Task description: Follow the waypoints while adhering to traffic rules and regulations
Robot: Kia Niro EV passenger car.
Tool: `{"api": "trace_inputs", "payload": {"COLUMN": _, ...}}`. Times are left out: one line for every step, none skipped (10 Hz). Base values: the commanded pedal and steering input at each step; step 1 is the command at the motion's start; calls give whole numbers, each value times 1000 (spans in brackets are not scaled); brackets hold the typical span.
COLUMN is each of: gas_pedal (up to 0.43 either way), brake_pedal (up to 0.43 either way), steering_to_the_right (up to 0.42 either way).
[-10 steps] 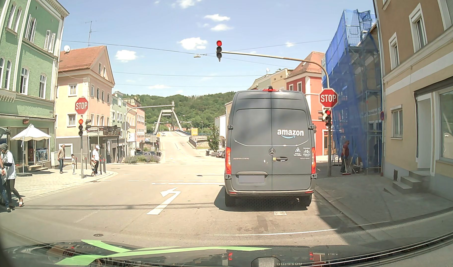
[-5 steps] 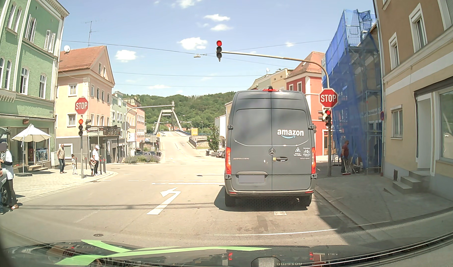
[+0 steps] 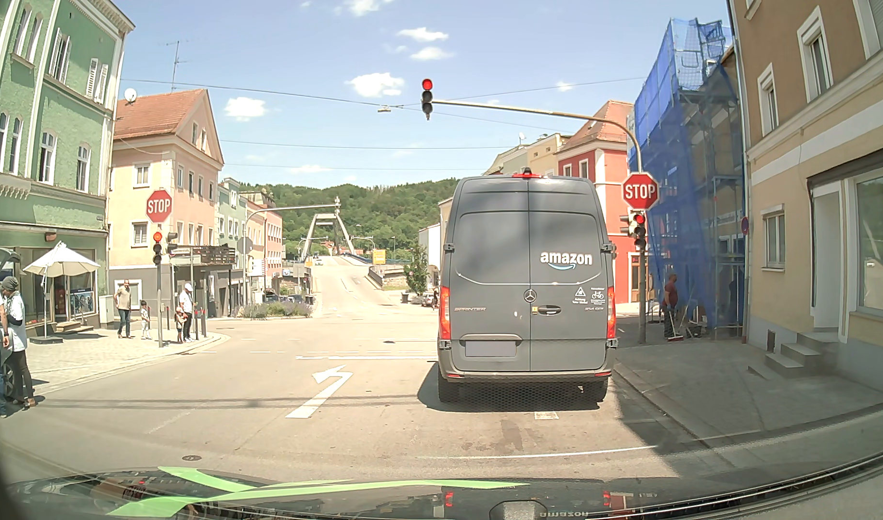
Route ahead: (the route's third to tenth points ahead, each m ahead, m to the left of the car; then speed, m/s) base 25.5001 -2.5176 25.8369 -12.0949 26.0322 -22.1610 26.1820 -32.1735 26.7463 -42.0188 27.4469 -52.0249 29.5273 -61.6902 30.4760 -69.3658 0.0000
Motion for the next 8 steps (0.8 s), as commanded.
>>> {"api": "trace_inputs", "payload": {"gas_pedal": 0, "brake_pedal": 360, "steering_to_the_right": 32}}
{"api": "trace_inputs", "payload": {"gas_pedal": 0, "brake_pedal": 360, "steering_to_the_right": 32}}
{"api": "trace_inputs", "payload": {"gas_pedal": 0, "brake_pedal": 360, "steering_to_the_right": 32}}
{"api": "trace_inputs", "payload": {"gas_pedal": 0, "brake_pedal": 360, "steering_to_the_right": 31}}
{"api": "trace_inputs", "payload": {"gas_pedal": 0, "brake_pedal": 360, "steering_to_the_right": 32}}
{"api": "trace_inputs", "payload": {"gas_pedal": 0, "brake_pedal": 360, "steering_to_the_right": 32}}
{"api": "trace_inputs", "payload": {"gas_pedal": 0, "brake_pedal": 360, "steering_to_the_right": 32}}
{"api": "trace_inputs", "payload": {"gas_pedal": 0, "brake_pedal": 360, "steering_to_the_right": 32}}
